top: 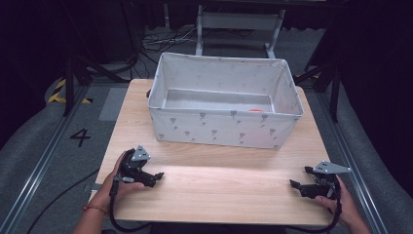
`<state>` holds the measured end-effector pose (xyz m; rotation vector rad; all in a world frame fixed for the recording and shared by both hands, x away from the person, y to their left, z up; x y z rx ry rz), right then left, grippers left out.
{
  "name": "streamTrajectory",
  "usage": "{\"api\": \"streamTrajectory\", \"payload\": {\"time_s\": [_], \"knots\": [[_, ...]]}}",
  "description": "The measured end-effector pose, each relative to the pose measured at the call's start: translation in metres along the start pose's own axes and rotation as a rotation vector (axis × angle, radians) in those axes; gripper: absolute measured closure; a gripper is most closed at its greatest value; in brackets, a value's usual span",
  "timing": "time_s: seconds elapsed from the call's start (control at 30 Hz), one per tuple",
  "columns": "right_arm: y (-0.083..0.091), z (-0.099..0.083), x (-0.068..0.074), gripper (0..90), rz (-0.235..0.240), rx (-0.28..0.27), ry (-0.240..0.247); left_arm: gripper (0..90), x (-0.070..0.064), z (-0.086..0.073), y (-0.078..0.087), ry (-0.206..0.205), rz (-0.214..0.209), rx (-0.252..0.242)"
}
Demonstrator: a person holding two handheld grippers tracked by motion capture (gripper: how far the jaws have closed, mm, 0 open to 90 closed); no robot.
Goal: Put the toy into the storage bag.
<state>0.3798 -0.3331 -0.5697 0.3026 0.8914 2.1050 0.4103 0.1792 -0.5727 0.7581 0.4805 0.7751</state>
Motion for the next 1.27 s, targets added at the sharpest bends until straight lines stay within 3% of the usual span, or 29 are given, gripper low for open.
{"api": "streamTrajectory", "payload": {"time_s": [0.17, 1.03, 1.27], "knots": [[-0.0002, 0.0, -0.0002, 14.6, -0.006, 0.001, -0.006, 0.5, -0.0006, 0.0002, -0.0003, 0.032, 0.029, -0.004], [-0.001, -0.0006, -0.0032, 11.6, -0.027, 0.011, -0.027, 0.0, 0.0, 0.0024, -0.0022, 0.055, 0.048, -0.005], [-0.0006, -0.0008, -0.0031, 11.9, -0.025, 0.01, -0.026, 0.0, 0.0009, 0.0043, -0.0038, 0.086, 0.073, -0.006]]}}
Point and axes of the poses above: each handheld gripper's, and its own axes: y roughly backward along the jaws, z roughly out of its top, x roughly to its left, the point moved 10 cm from there along -y, roughly forward along the jaws, and after that the axes turned 8 degrees about y, right-handed, at the moved point
